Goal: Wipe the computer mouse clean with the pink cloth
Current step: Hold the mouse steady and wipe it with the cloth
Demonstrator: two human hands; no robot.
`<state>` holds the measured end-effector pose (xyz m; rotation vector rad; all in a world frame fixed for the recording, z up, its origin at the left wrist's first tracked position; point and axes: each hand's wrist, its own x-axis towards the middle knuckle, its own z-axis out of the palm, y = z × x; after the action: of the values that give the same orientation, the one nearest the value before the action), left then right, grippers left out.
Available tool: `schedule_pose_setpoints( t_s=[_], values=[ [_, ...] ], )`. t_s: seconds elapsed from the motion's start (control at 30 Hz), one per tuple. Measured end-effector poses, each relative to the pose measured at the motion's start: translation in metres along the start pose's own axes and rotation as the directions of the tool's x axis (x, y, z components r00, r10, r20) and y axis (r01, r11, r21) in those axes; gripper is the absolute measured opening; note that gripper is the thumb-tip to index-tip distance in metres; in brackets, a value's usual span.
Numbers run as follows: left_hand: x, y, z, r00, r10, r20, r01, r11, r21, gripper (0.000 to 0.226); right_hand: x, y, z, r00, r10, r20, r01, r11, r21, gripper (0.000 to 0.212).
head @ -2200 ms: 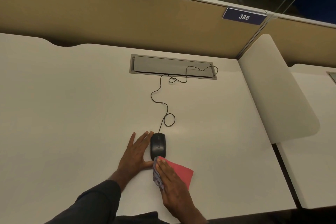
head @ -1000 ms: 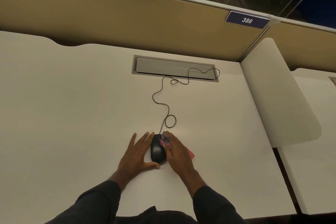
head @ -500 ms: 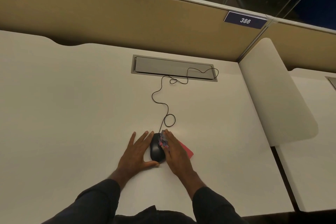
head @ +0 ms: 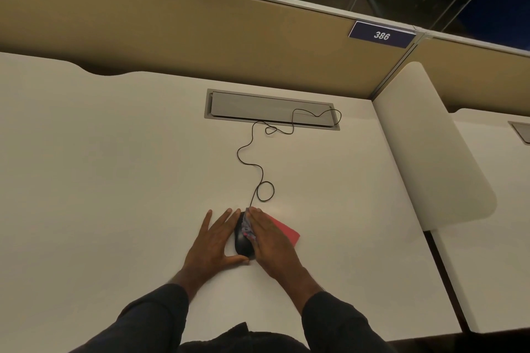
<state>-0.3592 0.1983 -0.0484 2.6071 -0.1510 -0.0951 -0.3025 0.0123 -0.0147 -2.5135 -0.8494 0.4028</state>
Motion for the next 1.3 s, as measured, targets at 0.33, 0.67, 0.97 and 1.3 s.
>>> schedule_pose_setpoints(
  t_s=[0.33,0.67,0.97,1.3],
  values=[
    [0.000,0.002,0.000,1.000,-0.020,0.009,0.021,0.999,-0.036,0.115,-0.038,-0.004,0.006,0.978,-0.147,-0.146,0.151,0.988,0.019,0.070],
    [-0.001,0.001,-0.001,1.000,0.001,-0.005,-0.001,0.997,-0.075,0.112,-0.062,-0.010,0.010,0.974,-0.167,-0.150,0.159,0.985,-0.064,0.060],
    [-0.002,0.000,0.000,1.000,-0.016,0.025,0.017,0.998,-0.063,0.113,-0.069,-0.017,0.007,0.994,-0.045,-0.104,0.053,0.996,0.076,0.056],
    [0.000,-0.002,0.000,1.000,0.022,0.012,-0.022,1.000,-0.005,0.116,-0.078,-0.018,-0.012,0.930,0.276,-0.243,-0.087,0.807,0.583,0.048]
  ],
)
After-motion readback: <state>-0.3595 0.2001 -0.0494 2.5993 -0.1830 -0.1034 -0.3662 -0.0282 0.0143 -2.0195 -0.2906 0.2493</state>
